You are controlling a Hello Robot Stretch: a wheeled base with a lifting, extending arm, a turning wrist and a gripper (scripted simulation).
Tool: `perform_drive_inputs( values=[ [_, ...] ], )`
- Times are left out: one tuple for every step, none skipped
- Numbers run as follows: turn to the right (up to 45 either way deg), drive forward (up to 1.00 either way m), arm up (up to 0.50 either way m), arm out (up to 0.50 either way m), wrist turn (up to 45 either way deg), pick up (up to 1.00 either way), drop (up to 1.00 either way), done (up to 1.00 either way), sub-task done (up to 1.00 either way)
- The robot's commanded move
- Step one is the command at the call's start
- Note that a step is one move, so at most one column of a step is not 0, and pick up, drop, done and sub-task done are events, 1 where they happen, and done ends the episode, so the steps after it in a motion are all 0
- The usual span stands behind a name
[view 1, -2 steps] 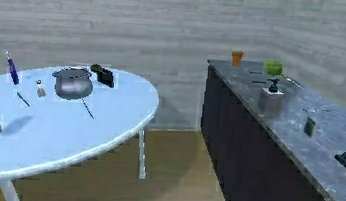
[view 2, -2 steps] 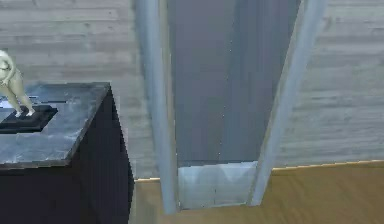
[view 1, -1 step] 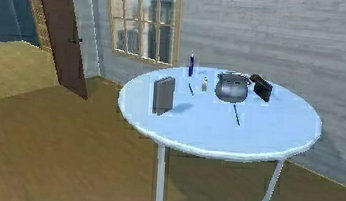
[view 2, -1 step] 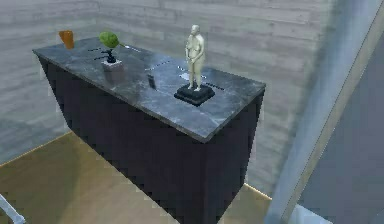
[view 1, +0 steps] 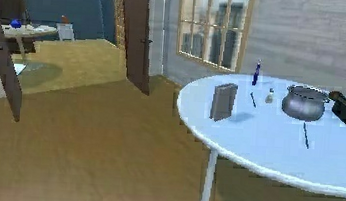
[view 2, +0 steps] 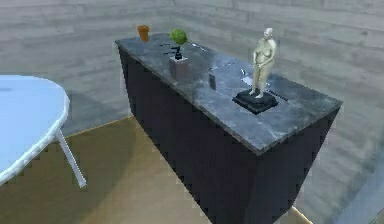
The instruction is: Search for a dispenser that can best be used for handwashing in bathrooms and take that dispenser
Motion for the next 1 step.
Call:
perform_drive_inputs(
  values=[
    [45.0, 0.0, 0.0, 0.0, 0.0, 0.0, 0.0, 0.0, 0.0]
  ],
)
